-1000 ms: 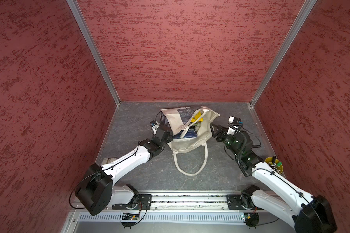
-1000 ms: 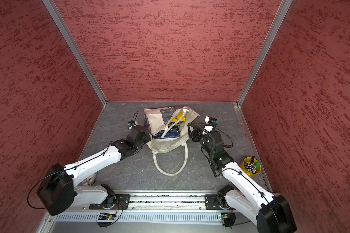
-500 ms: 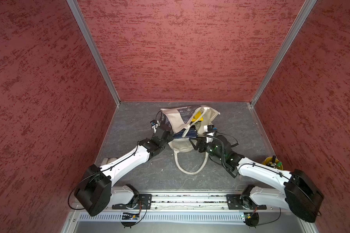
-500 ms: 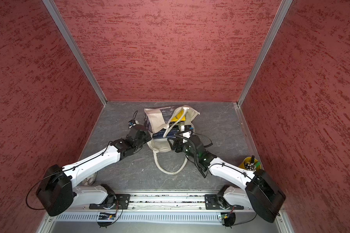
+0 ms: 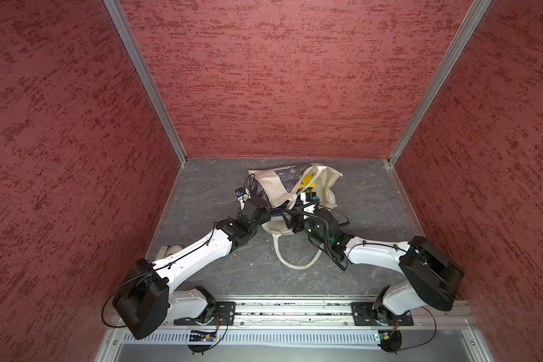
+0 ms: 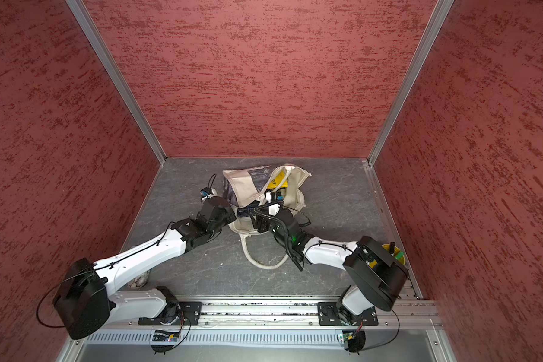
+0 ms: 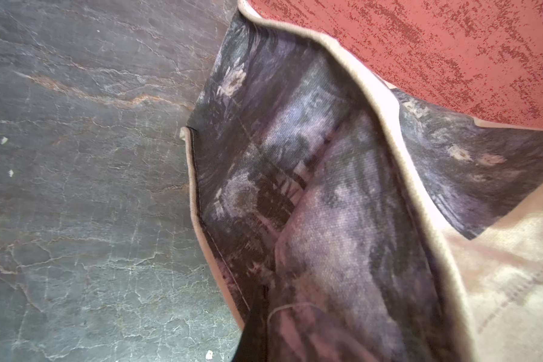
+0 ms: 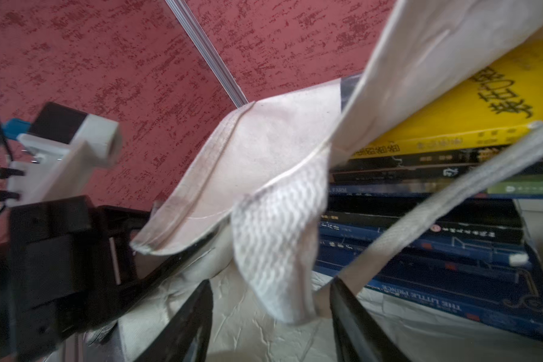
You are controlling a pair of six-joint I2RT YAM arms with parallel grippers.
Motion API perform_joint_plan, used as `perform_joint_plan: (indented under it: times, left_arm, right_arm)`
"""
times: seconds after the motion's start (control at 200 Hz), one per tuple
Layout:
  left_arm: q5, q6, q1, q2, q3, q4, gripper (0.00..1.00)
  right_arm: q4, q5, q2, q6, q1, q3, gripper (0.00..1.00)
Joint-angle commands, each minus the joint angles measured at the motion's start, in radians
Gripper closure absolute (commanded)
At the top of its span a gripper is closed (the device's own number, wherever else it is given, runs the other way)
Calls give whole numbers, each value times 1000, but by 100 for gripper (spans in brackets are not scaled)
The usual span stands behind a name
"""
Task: Take out the books from the canvas bag
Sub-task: Adjust the canvas bag at the center of the board.
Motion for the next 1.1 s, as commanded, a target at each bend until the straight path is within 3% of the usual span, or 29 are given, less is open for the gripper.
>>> perform_joint_plan:
  times: [0.0,0.23,0.411,0.531,0.706,0.887,1.092]
  left_arm:
    - [9,23,-19,-40,-21,-2,100]
    - [-17,21,-24,-62,-45,-2,100]
    - [-45,37,-35,-47,-50,-17,100]
    - [-80,63,-48,-41,-46,-25,100]
    - [-129,105,-70,-33,-45,-26,100]
    - [-193,161,-107,-9,-43,-15,100]
    - [-215,184,-111,-19,-60,1,100]
  right_arm:
    - [97,71,25,-35,5,29,49]
    - [-16,161,-37,-48,6,35,100]
    - [-330,213,-195,-66,6,98,100]
    - [-635,215,-229,-119,6,258,100]
    - [-930,169,-206,-197,6,501,100]
    - [-1100,136,-156,-247,5,718,100]
    - [-1194,30,-128,-272,0,851,100]
